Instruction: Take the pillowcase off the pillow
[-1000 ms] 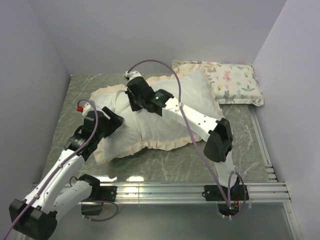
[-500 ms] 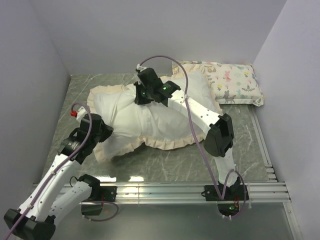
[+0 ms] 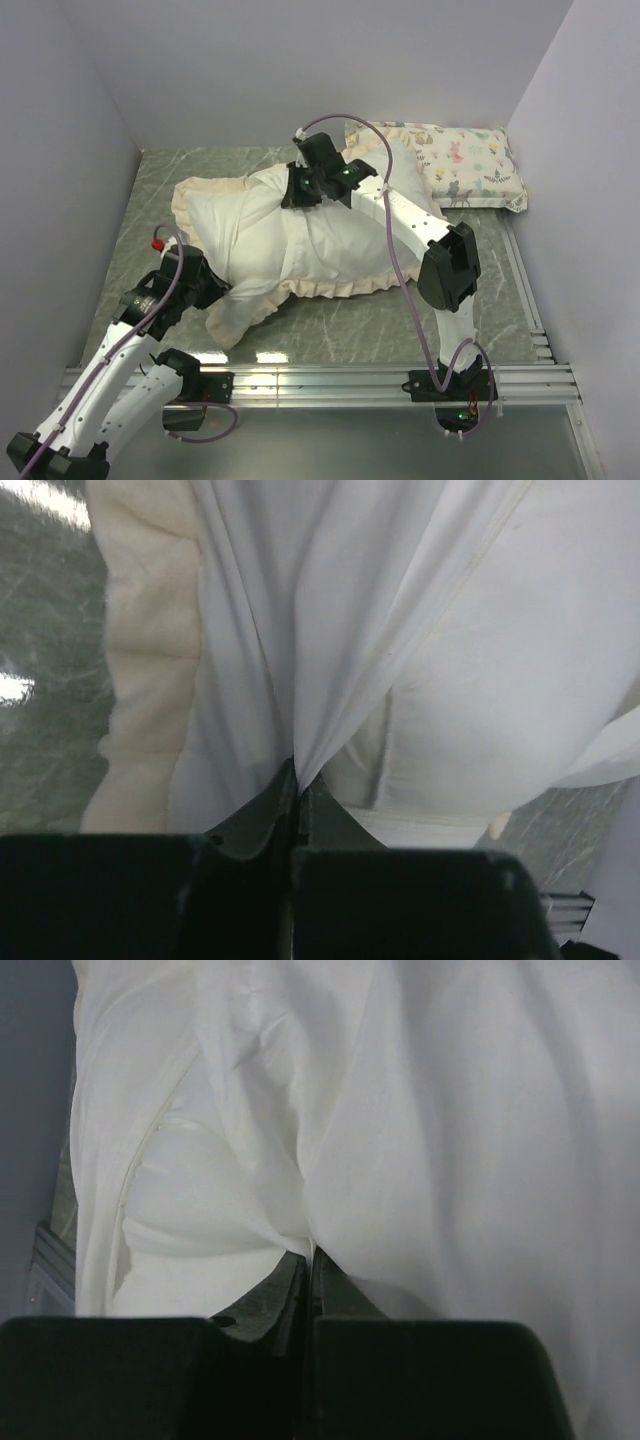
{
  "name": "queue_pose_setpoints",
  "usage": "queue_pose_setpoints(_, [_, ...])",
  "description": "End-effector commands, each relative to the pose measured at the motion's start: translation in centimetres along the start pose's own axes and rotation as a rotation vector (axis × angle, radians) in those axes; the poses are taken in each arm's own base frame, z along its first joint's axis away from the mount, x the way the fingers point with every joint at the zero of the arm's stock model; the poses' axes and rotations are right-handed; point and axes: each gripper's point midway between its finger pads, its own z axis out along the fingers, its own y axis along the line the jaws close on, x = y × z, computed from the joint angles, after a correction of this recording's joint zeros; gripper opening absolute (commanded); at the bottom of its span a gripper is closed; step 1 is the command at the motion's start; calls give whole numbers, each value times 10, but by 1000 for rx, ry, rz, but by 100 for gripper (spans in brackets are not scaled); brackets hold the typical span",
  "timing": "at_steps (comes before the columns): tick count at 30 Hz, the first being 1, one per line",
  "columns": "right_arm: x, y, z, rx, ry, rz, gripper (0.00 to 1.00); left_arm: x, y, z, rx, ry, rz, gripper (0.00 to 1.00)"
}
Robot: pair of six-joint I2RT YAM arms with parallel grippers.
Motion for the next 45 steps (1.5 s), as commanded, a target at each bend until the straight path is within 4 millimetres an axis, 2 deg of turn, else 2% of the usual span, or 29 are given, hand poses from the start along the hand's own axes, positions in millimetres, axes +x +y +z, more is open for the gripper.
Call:
queue_pose_setpoints(1, [-110, -78, -45, 204, -362, 66, 0, 60, 37, -10, -80, 261, 78, 1])
queue_pose_setpoints(3, [-112, -76, -47, 197, -364, 65, 0, 61, 36, -10, -85, 274, 90, 1])
queue_pose_setpoints(5, [-114, -75, -47, 192, -366, 67, 0, 72, 40, -5, -101, 321, 105, 0])
queue_pose_setpoints(8, [-117, -70, -50, 175, -368, 69, 0, 78, 37, 1, -119, 340, 117, 0])
queue_pose_setpoints(11, [-121, -71, -54, 174, -381, 73, 0, 95, 36, 8, -144, 392, 148, 0])
queue_pose_setpoints(15, [-124, -74, -54, 177, -371, 79, 0, 128, 34, 13, -139, 460, 208, 1])
queue_pose_setpoints(18, [-125, -73, -52, 175, -369, 77, 0, 146, 41, 13, -156, 498, 223, 1])
queue_pose_setpoints(20, [-125, -75, -48, 173, -364, 81, 0, 150, 43, 15, -157, 477, 213, 1])
queue_pose_setpoints(21, [-125, -76, -47, 175, -360, 80, 0, 159, 52, 16, -170, 497, 226, 0])
queue_pose_setpoints(23, [-124, -78, -44, 177, -352, 82, 0, 171, 57, 17, -170, 516, 216, 0])
queue_pose_setpoints(24, [-123, -79, -42, 181, -351, 83, 0, 179, 68, 17, -193, 532, 236, 1])
queue_pose_setpoints(28, [-123, -83, -40, 177, -348, 91, 0, 189, 71, 18, -201, 526, 253, 0])
queue_pose_setpoints(34, [-123, -86, -45, 178, -351, 93, 0, 190, 63, 18, -217, 468, 304, 1])
queue_pose_setpoints(39, [-128, -95, -46, 190, -352, 107, 0, 212, 71, 18, -245, 473, 395, 0])
queue_pose_setpoints(45, [-123, -93, -42, 171, -332, 106, 0, 230, 68, 10, -262, 462, 488, 1])
